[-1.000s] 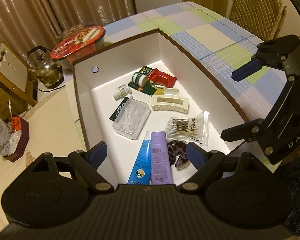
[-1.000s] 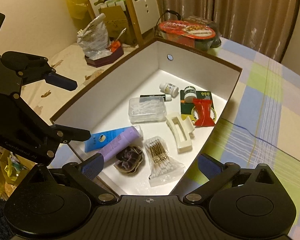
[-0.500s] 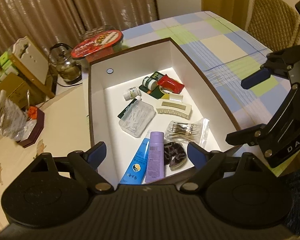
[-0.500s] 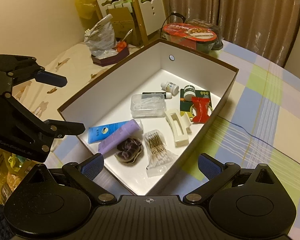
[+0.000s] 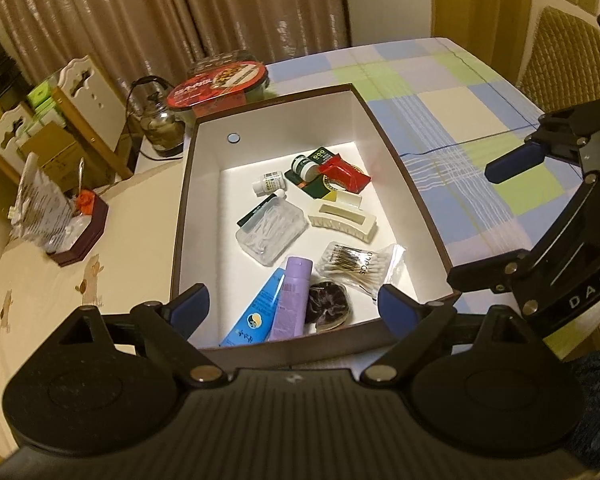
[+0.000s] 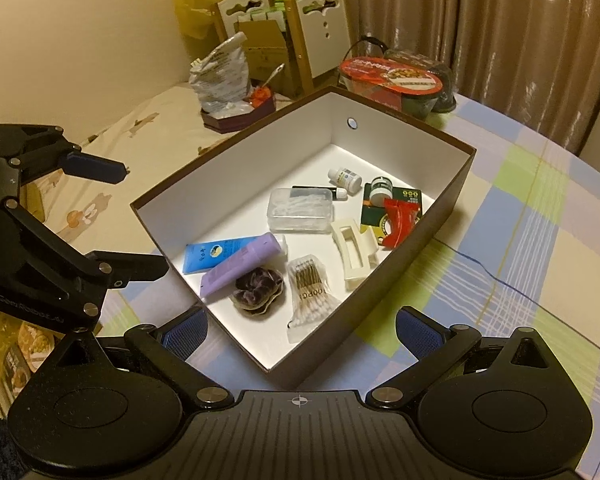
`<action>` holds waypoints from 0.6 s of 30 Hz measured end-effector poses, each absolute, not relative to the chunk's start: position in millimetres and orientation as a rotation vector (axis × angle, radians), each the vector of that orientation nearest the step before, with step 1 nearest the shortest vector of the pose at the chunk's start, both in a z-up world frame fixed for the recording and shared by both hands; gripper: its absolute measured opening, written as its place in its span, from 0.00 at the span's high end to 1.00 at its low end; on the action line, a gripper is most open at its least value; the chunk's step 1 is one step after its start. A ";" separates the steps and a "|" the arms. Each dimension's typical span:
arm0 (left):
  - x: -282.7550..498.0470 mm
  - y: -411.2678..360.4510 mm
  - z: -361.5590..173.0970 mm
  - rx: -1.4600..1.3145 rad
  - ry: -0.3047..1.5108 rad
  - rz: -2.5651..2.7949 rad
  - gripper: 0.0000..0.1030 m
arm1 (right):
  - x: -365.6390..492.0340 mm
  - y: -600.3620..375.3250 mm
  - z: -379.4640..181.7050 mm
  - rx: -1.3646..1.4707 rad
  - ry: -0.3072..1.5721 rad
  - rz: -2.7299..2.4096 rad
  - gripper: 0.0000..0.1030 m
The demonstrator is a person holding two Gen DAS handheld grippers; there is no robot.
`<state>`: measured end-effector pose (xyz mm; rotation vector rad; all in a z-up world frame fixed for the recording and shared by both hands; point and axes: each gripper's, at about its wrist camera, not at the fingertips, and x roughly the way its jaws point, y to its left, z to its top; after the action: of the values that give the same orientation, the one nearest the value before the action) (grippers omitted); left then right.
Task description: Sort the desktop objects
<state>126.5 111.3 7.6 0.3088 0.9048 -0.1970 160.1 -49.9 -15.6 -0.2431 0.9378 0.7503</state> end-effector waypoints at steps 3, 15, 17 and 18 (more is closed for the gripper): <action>122.1 107.8 9.2 0.285 0.901 -0.169 0.13 | 158.8 -57.0 -14.0 -0.235 0.932 0.767 0.01; 105.4 87.6 9.2 0.195 0.901 -0.086 0.13 | 162.8 -83.4 -9.5 -0.243 0.924 0.813 0.01; 102.5 85.1 9.6 0.177 0.898 -0.066 0.13 | 163.8 -86.8 -9.2 -0.248 0.922 0.822 0.01; 101.2 84.0 9.9 0.169 0.897 -0.057 0.13 | 164.3 -88.3 -9.2 -0.251 0.921 0.827 0.01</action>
<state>101.2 84.0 9.9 0.1690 0.8965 -0.0567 164.3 -88.2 -9.2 -0.2514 0.9206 0.8267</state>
